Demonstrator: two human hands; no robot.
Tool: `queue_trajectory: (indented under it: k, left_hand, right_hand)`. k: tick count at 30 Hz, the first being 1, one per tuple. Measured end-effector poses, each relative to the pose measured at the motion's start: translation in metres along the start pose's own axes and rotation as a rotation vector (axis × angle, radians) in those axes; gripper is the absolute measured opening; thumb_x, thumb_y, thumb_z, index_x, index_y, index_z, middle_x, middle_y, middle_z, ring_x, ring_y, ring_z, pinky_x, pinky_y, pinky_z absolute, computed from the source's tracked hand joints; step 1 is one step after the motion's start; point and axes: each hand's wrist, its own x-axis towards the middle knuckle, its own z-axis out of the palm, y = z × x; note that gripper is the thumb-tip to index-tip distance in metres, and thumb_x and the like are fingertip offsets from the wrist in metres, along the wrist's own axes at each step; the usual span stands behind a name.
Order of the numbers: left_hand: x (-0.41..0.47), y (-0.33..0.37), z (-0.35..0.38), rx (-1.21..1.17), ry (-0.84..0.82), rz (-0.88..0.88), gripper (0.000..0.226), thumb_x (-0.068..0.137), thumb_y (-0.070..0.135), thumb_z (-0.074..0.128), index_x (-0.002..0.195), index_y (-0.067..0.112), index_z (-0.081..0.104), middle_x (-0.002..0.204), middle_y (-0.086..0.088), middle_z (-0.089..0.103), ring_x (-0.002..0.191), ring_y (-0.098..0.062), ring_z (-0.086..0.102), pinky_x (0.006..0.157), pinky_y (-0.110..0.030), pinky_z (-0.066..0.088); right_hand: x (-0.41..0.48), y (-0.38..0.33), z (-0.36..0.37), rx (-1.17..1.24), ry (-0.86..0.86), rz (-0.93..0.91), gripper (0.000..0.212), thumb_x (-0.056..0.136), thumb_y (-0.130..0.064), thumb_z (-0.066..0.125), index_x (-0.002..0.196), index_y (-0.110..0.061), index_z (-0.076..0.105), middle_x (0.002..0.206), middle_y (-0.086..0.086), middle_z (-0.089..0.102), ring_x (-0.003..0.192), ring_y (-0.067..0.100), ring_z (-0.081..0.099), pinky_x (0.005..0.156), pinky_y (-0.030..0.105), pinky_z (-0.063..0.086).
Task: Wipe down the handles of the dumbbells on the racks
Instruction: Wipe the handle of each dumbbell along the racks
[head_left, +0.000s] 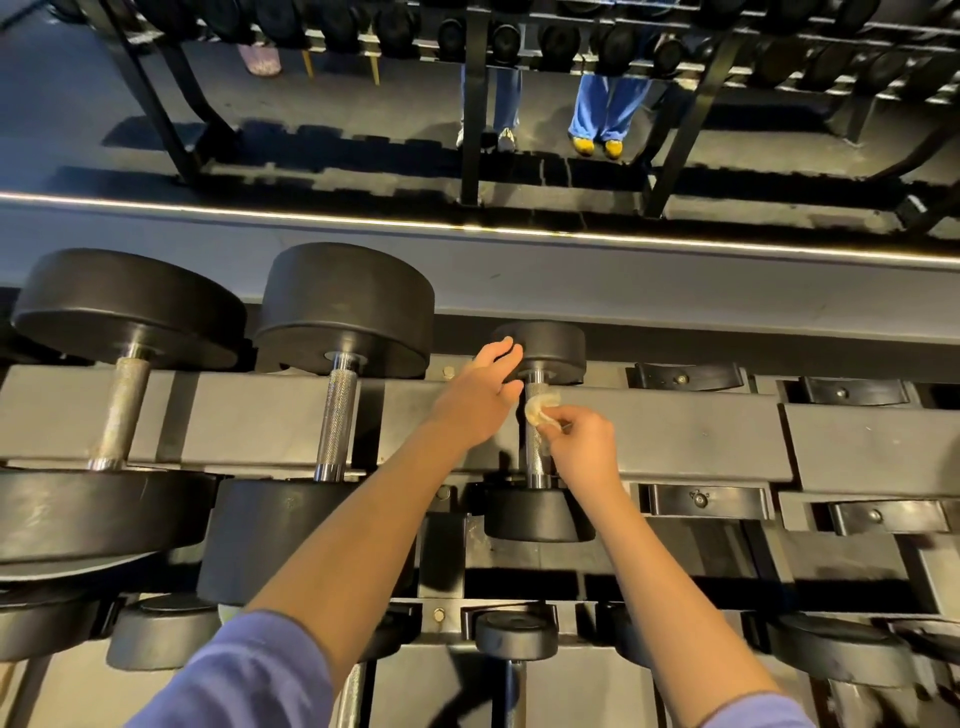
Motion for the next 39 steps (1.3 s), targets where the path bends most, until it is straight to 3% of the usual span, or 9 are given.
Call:
queue_trajectory:
  k: [7, 10, 16, 22, 24, 27, 32, 35, 39]
  left_hand:
    - [-0.045, -0.03, -0.005, 0.249, -0.015, 0.025, 0.033, 0.098, 0.029, 0.045, 0.129, 0.017, 0.048, 0.132, -0.003, 0.05, 0.12, -0.02, 0.047, 0.101, -0.037, 0.041]
    - [-0.074, -0.04, -0.019, 0.29, 0.029, 0.07, 0.032, 0.099, 0.03, 0.044, 0.13, 0.022, 0.048, 0.119, 0.003, 0.051, 0.11, -0.014, 0.049, 0.094, -0.029, 0.041]
    - [-0.127, -0.061, -0.064, 0.377, 0.211, 0.067, 0.032, 0.097, 0.028, 0.049, 0.128, 0.023, 0.056, 0.125, 0.004, 0.057, 0.117, -0.015, 0.05, 0.103, -0.033, 0.039]
    - [-0.158, -0.107, -0.094, 0.062, 0.327, -0.275, 0.039, 0.102, 0.028, 0.041, 0.133, 0.008, 0.052, 0.134, -0.008, 0.053, 0.126, -0.023, 0.043, 0.108, -0.035, 0.03]
    - [-0.157, -0.109, -0.089, 0.039, 0.34, -0.273, 0.041, 0.102, 0.032, 0.035, 0.13, 0.008, 0.055, 0.129, -0.009, 0.056, 0.12, -0.022, 0.047, 0.105, -0.034, 0.033]
    - [-0.157, -0.107, -0.085, -0.049, 0.419, -0.323, 0.037, 0.102, 0.03, 0.035, 0.124, 0.014, 0.059, 0.119, -0.003, 0.058, 0.111, -0.016, 0.05, 0.096, -0.031, 0.036]
    - [-0.158, -0.105, -0.086, -0.109, 0.464, -0.326, 0.033, 0.101, 0.029, 0.038, 0.102, 0.011, 0.065, 0.104, -0.003, 0.06, 0.099, -0.017, 0.052, 0.088, -0.034, 0.04]
    - [-0.159, -0.103, -0.085, -0.125, 0.498, -0.33, 0.03, 0.1, 0.027, 0.039, 0.104, 0.012, 0.065, 0.103, 0.002, 0.056, 0.1, -0.013, 0.048, 0.084, -0.028, 0.035]
    - [-0.159, -0.107, -0.084, -0.164, 0.51, -0.341, 0.025, 0.1, 0.029, 0.039, 0.1, 0.022, 0.063, 0.101, 0.008, 0.053, 0.099, -0.009, 0.047, 0.08, -0.025, 0.033]
  right_hand:
    - [-0.024, 0.002, -0.008, -0.02, -0.135, 0.047, 0.016, 0.086, -0.006, 0.066, 0.099, -0.002, 0.073, 0.101, 0.013, 0.067, 0.094, 0.023, 0.061, 0.077, 0.021, 0.043]
    - [-0.032, -0.006, -0.008, 0.064, -0.11, 0.055, 0.016, 0.086, -0.01, 0.067, 0.101, -0.005, 0.072, 0.098, 0.009, 0.068, 0.091, 0.02, 0.061, 0.077, 0.021, 0.044]
    - [-0.05, -0.045, 0.013, 0.235, -0.153, -0.011, 0.019, 0.087, -0.015, 0.067, 0.104, -0.007, 0.071, 0.096, 0.003, 0.067, 0.09, 0.013, 0.06, 0.084, 0.023, 0.047]
    - [-0.056, -0.094, 0.047, 0.327, -0.307, -0.073, 0.019, 0.087, -0.014, 0.068, 0.105, -0.011, 0.071, 0.088, -0.011, 0.063, 0.086, 0.006, 0.058, 0.078, 0.018, 0.047]
    - [-0.055, -0.106, 0.059, 0.315, -0.316, -0.083, 0.019, 0.087, -0.016, 0.067, 0.106, -0.014, 0.07, 0.09, -0.01, 0.062, 0.083, 0.001, 0.056, 0.071, 0.011, 0.044]
    - [-0.051, -0.12, 0.078, 0.309, -0.31, -0.072, 0.021, 0.088, -0.015, 0.067, 0.108, -0.013, 0.07, 0.1, -0.004, 0.066, 0.09, 0.006, 0.058, 0.075, 0.015, 0.044]
    - [-0.042, -0.143, 0.1, 0.297, -0.278, -0.089, 0.014, 0.088, -0.012, 0.065, 0.1, -0.011, 0.071, 0.09, -0.005, 0.064, 0.08, 0.007, 0.059, 0.062, 0.008, 0.041]
    - [-0.035, -0.157, 0.111, 0.278, -0.198, -0.114, 0.025, 0.088, -0.012, 0.064, 0.113, -0.011, 0.065, 0.093, -0.007, 0.058, 0.087, 0.008, 0.054, 0.062, 0.003, 0.038]
    - [-0.026, -0.162, 0.123, 0.239, -0.175, -0.119, 0.019, 0.085, -0.013, 0.066, 0.104, -0.007, 0.068, 0.091, 0.001, 0.063, 0.086, 0.011, 0.055, 0.071, 0.017, 0.038]
